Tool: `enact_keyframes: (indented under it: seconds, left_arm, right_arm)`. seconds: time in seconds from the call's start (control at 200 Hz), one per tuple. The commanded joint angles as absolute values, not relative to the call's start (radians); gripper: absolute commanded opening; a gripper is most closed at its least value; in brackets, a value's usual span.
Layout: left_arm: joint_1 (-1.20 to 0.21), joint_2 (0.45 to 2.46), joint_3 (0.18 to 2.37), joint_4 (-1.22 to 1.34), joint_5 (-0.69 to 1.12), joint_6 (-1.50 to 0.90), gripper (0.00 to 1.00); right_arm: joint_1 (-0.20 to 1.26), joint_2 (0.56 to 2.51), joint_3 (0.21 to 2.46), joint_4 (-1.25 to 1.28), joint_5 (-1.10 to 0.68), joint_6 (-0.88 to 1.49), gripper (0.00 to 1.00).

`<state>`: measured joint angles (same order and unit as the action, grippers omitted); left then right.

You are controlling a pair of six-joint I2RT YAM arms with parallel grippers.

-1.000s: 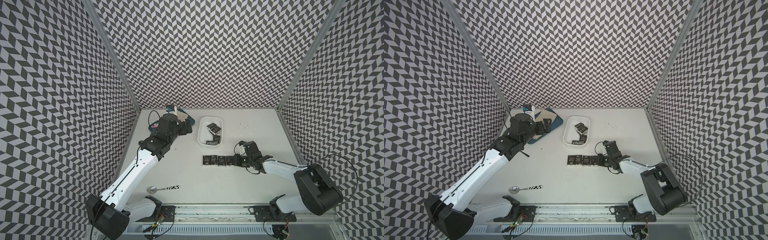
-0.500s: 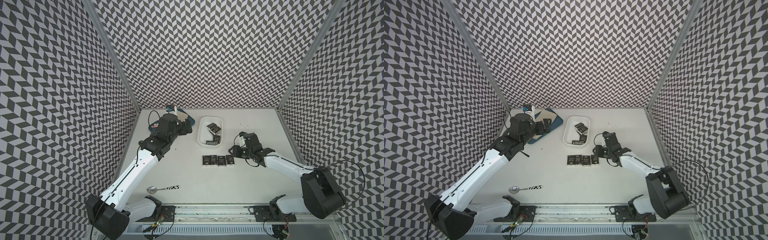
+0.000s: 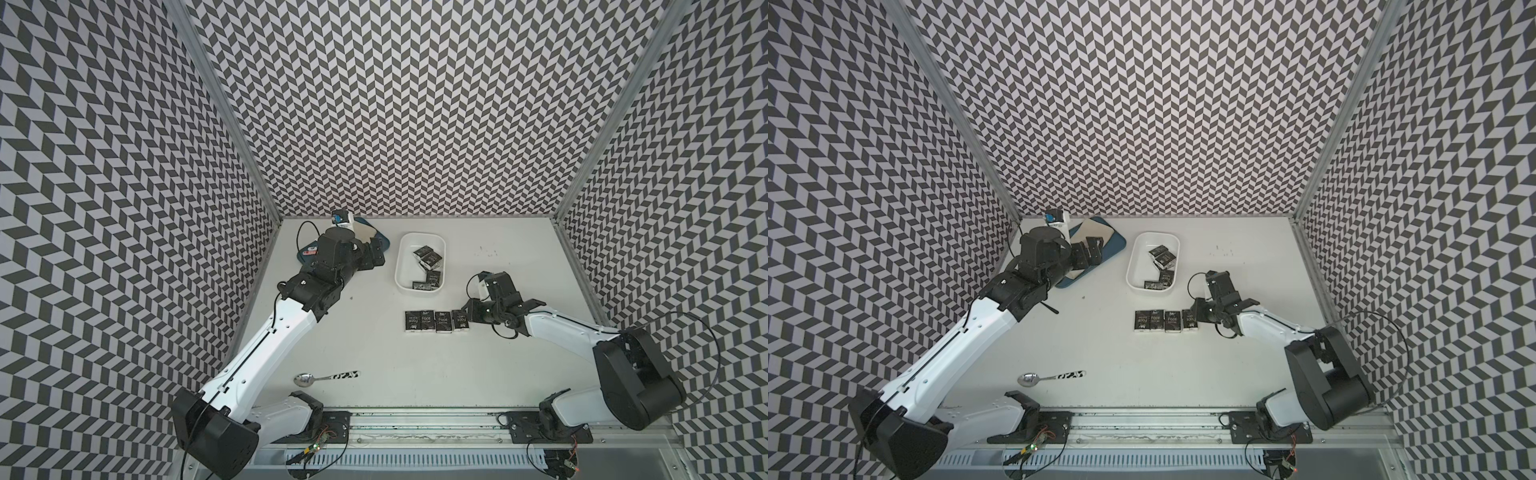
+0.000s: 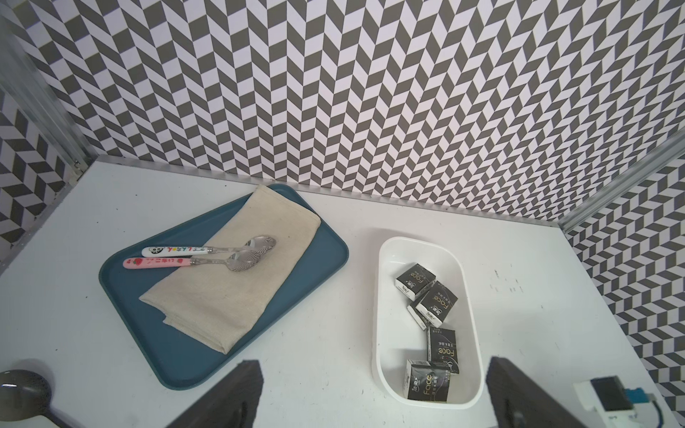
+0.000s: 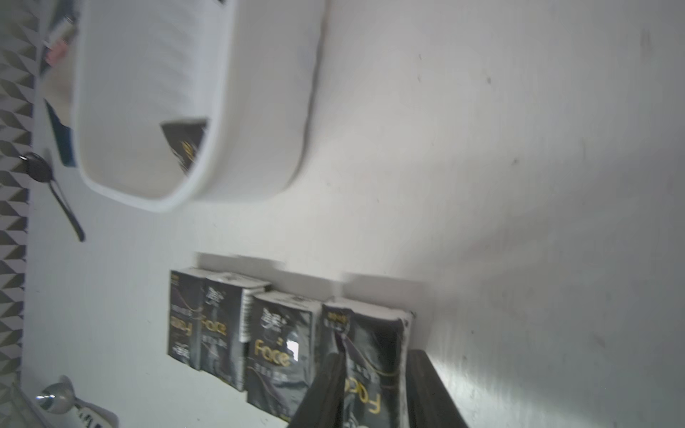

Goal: Take the pocket tissues out of the storage box
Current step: Place the pocket tissues at the center of the board, then pick up the pocket tissues from the storage box.

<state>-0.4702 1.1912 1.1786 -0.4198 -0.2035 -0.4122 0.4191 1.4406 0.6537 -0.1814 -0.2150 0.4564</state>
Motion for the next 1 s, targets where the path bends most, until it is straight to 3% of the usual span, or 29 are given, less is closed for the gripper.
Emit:
enact_keyframes:
  seconds: [0.0, 0.521, 0.801, 0.997]
  left_arm:
    - [-0.464, 1.192, 1.186, -0.399, -0.188, -0.420, 0.99]
    - [-0.465, 1.169, 1.177, -0.402, -0.193, -0.419, 0.99]
    - [-0.464, 1.158, 1.164, -0.406, -0.202, -0.410, 0.99]
    - [-0.463, 1.177, 1.166, -0.406, -0.209, -0.405, 0.99]
  right_arm:
    - [0.429, 1.430, 0.623, -0.113, -0.227, 0.465, 0.30]
    - [0.451, 1.410, 0.597, -0.089, -0.216, 0.498, 0.34]
    - [0.454, 1.371, 0.783, -0.191, -0.182, 0.464, 0.41]
    - [0.461, 1.468, 0.965, -0.189, -0.184, 0.475, 0.42]
